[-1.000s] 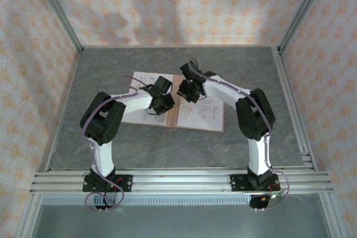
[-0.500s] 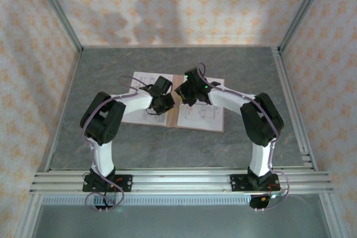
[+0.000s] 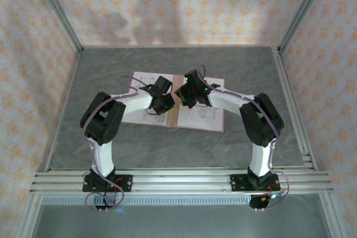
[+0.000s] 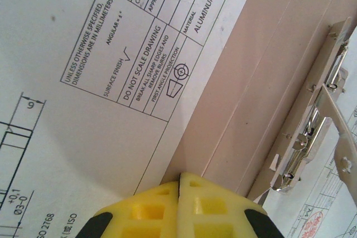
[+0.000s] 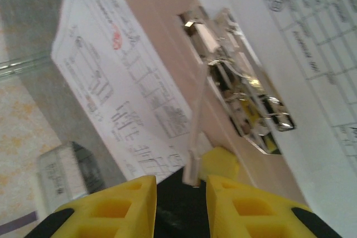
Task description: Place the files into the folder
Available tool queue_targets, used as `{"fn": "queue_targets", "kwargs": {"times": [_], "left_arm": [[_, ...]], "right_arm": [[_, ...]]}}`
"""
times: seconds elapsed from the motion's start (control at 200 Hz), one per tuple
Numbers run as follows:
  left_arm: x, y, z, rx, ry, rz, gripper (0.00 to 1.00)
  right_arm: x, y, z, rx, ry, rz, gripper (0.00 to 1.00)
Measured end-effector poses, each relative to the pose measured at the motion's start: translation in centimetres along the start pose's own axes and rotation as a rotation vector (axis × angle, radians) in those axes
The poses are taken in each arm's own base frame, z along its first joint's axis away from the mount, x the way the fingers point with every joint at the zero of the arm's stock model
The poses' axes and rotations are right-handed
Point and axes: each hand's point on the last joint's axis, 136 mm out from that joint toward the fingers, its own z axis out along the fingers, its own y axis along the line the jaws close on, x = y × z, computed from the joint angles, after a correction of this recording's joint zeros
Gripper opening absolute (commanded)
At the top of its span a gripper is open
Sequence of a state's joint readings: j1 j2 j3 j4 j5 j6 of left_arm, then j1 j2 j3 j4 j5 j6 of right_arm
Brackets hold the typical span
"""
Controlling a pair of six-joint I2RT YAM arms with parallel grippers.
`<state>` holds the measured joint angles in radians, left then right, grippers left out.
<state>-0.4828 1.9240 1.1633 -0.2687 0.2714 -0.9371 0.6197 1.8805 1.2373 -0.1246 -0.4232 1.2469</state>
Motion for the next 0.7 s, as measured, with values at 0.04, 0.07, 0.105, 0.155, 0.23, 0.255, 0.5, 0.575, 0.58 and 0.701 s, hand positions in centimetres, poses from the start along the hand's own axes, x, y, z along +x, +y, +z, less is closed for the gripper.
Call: {"fn": "queue_targets", "kwargs": {"times": [0.04, 0.07, 0.105, 0.155, 0.23, 0.255, 0.5, 0.575, 0.58, 0.701], "left_arm": [[0.00, 0.00, 0.00, 0.000, 0.000, 0.000, 0.00], [0.00, 0.00, 0.00, 0.000, 0.000, 0.000, 0.00], [0.00, -0.01, 0.00, 0.000, 0.000, 0.000, 0.00], [0.00, 0.00, 0.00, 0.000, 0.000, 0.000, 0.00], [0.00, 0.00, 0.00, 0.000, 0.000, 0.000, 0.00], [0.00, 0.00, 0.00, 0.000, 0.000, 0.000, 0.00], [0.01, -0.01, 0.00, 0.000, 0.000, 0.000, 0.00], [0.01, -0.02, 0.00, 0.000, 0.000, 0.000, 0.00], [0.01, -0.01, 0.00, 0.000, 0.000, 0.000, 0.00], [0.01, -0.02, 0.00, 0.000, 0.000, 0.000, 0.00]], "right_arm": [[0.12, -0.56, 0.14, 0.012, 0.002, 0.004, 0.31], [0.21, -0.85, 0.23, 0.018, 0.004, 0.007, 0.31], [0.29, -1.04, 0.29, 0.022, 0.006, 0.011, 0.31], [0.35, -1.01, 0.31, 0.019, 0.007, 0.013, 0.31], [0.41, -0.67, 0.33, 0.006, 0.007, 0.013, 0.31], [0.41, -0.61, 0.34, 0.003, 0.007, 0.012, 0.31], [0.36, -0.23, 0.40, -0.012, 0.005, 0.012, 0.31], [0.37, -0.41, 0.58, -0.007, 0.008, 0.013, 0.30], [0.38, -0.43, 0.59, -0.006, 0.009, 0.013, 0.30], [0.35, -0.88, 0.91, 0.007, 0.010, 0.016, 0.29]]}}
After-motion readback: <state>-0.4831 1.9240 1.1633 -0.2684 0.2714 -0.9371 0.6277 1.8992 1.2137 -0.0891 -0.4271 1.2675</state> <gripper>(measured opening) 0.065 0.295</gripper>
